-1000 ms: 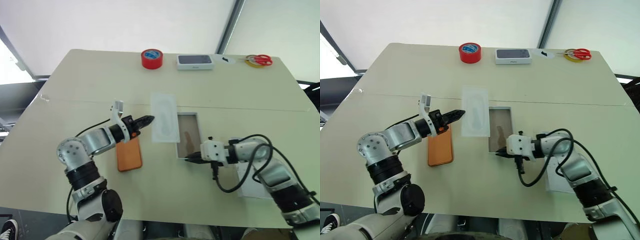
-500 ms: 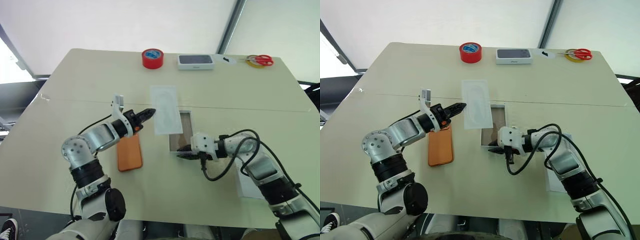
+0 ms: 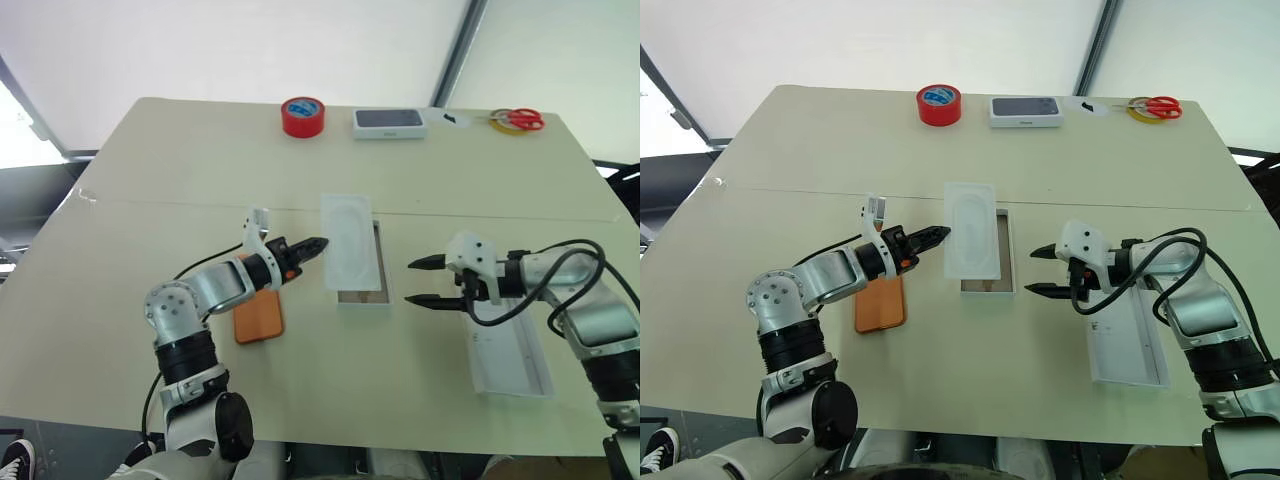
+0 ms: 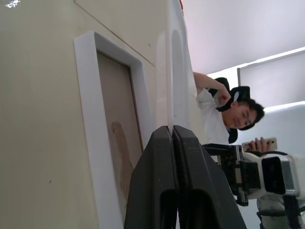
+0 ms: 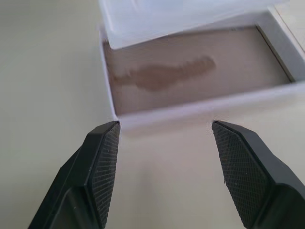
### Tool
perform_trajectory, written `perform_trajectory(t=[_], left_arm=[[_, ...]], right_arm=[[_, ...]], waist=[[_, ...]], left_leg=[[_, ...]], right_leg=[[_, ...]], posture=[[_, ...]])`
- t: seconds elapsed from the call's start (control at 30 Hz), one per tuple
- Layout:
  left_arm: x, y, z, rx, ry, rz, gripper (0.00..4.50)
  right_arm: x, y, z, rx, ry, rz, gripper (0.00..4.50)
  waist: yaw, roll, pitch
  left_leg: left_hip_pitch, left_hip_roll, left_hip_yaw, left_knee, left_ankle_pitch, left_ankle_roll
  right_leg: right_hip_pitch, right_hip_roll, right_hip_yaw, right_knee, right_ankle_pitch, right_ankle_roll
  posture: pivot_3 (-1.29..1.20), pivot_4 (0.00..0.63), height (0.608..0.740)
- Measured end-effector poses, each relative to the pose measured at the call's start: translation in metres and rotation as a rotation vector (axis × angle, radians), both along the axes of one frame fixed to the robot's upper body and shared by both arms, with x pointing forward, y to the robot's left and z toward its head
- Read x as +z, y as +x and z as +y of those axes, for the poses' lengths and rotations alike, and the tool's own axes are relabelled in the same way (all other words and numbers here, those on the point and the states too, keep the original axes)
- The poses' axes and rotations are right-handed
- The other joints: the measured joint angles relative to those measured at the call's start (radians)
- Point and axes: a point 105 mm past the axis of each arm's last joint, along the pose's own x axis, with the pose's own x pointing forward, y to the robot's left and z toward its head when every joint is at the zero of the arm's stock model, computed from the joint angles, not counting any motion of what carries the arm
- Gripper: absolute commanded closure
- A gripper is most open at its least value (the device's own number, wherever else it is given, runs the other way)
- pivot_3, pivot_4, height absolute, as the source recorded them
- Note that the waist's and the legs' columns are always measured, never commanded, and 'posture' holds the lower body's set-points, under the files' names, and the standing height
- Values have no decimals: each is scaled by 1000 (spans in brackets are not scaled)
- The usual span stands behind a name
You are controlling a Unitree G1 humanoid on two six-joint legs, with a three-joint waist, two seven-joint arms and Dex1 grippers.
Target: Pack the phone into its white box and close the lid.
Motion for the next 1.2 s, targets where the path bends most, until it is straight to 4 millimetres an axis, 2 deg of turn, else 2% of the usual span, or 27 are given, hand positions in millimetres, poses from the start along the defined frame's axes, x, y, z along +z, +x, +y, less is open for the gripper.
perform_trajectory(t=[0.17, 0.4, 0.5, 0.67, 0.87, 0.97, 1.07, 1.17, 1.2], left_arm=[[-7, 2, -8, -15, 7, 26, 4500], [-13, 4, -17, -13, -10, 52, 4500], [-14, 4, -21, -20, -20, 60, 3608], [-18, 1, -27, -55, 12, 75, 1179], [-13, -1, -15, -62, 102, 22, 1179], [-8, -3, -7, -59, 145, -10, 1179], [2, -7, 7, -56, 252, -115, 1179], [7, -10, 23, -35, 398, -254, 1123], [1, -12, 33, -24, 486, -309, 1123]], right_arm=[[6, 9, -1, -10, -1, -62, 1302], [6, 11, 1, -11, 5, -81, 1302], [4, 12, -1, -17, 3, -81, 1235], [5, 13, -1, -17, -1, -93, 1235], [6, 15, 5, -15, 25, -106, 1235], [13, 18, 16, 0, 80, -121, 1235], [18, 21, 33, 7, 161, -125, 1235], [22, 24, 46, 12, 217, -149, 2033], [25, 28, 52, 6, 220, -179, 2583]], waist=[[3, 0, 0], [6, 0, 0], [5, 0, 0], [5, 0, 0], [4, 0, 0], [4, 0, 0], [2, 0, 0], [0, 1, 0], [-3, 1, 0]], left_leg=[[0, 0, 0, 0, 0, 0], [0, 0, 0, 1, 0, 0], [0, 0, 0, 1, 0, 0], [0, 0, 0, 1, 0, 0], [0, 0, 0, 0, 0, -1], [0, 0, 0, 0, 0, -1], [0, 0, 0, 0, 1, -1], [0, 0, 0, -1, 1, -2], [0, 0, 1, -2, 1, -2]], right_leg=[[0, 0, 0, 0, 0, 0], [0, 0, 0, 0, 0, 0], [0, 0, 0, 0, 0, 0], [0, 0, 0, 0, 0, 0], [0, 0, 0, 0, 0, 0], [0, 0, 0, 0, 0, 0], [0, 0, 0, 0, 0, 0], [0, 1, 0, 0, 0, 0], [-1, 1, 1, 0, 0, 0]], posture=[[0, 150, 740], [0, 150, 740], [0, 150, 740], [0, 150, 740], [0, 150, 740], [0, 150, 740], [0, 150, 740], [0, 150, 740], [0, 150, 740]])
